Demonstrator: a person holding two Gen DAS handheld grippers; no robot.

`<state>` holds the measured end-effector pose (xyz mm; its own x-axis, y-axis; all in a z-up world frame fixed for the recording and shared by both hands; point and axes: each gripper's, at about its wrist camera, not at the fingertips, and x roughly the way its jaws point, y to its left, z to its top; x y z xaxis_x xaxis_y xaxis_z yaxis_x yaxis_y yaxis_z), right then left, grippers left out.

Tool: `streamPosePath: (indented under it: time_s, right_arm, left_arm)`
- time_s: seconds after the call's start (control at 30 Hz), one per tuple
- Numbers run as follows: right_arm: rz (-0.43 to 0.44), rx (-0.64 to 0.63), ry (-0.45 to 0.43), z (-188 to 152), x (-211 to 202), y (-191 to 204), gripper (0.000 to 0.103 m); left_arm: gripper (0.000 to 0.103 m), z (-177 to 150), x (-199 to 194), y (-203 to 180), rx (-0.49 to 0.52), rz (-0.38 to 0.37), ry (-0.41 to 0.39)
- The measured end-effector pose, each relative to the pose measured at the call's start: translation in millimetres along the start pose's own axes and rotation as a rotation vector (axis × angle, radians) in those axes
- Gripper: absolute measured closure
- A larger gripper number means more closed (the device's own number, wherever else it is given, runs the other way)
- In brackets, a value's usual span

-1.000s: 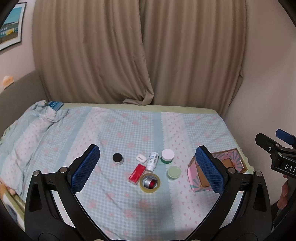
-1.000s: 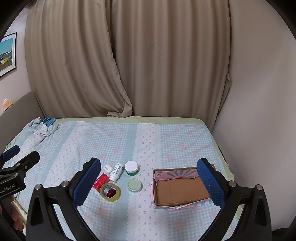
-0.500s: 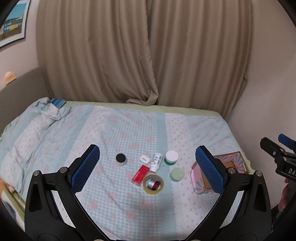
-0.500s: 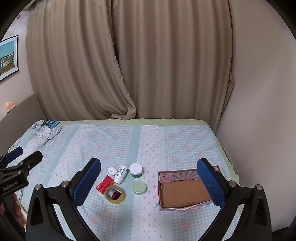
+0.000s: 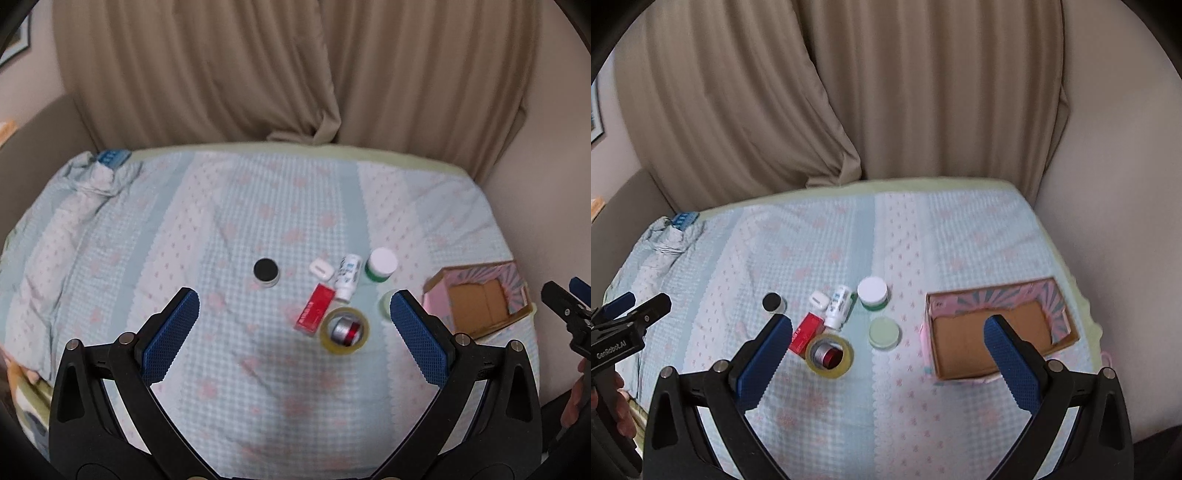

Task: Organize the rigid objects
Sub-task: 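Grasp pale green jar with right tool while left tool grasps black-lidded jar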

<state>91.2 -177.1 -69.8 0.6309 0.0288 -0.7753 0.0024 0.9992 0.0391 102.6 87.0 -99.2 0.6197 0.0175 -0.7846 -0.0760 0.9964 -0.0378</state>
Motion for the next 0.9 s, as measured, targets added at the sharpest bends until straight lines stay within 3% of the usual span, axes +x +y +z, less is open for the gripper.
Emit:
streamPosePath:
  time_s: [0.17, 0.27, 0.57, 0.77, 0.9]
  right_arm:
    - [-0.034, 0.034, 0.069, -5.6, 47.4, 13.7, 0.0]
    - [-0.044, 0.044, 0.115, -12.7, 82.3, 21.7, 0.0]
    - [-0.057, 0.064, 0.314, -47.8, 194.3, 33.0, 0.0]
    - [-0.035, 0.038, 0.474, -64.5, 275.8, 38.6, 0.0]
    - [-0.079, 0.036, 0.535, -70.5, 319.6, 34.0, 0.0]
  left_arm:
    - [0.0, 4.4, 80.1, 22.4, 0.009, 0.0, 0.073]
    - [0.001, 1.2, 126.8, 32.6, 0.005, -0.04, 0.114]
    - [0.001, -20.6, 267.9, 61.2, -0.016, -0.007, 0.282]
    - [0.001, -25.8, 335.8, 73.0, -0.048, 0.005, 0.347]
    - [0.004, -24.3, 370.5, 76.0, -0.048, 0.03, 0.373]
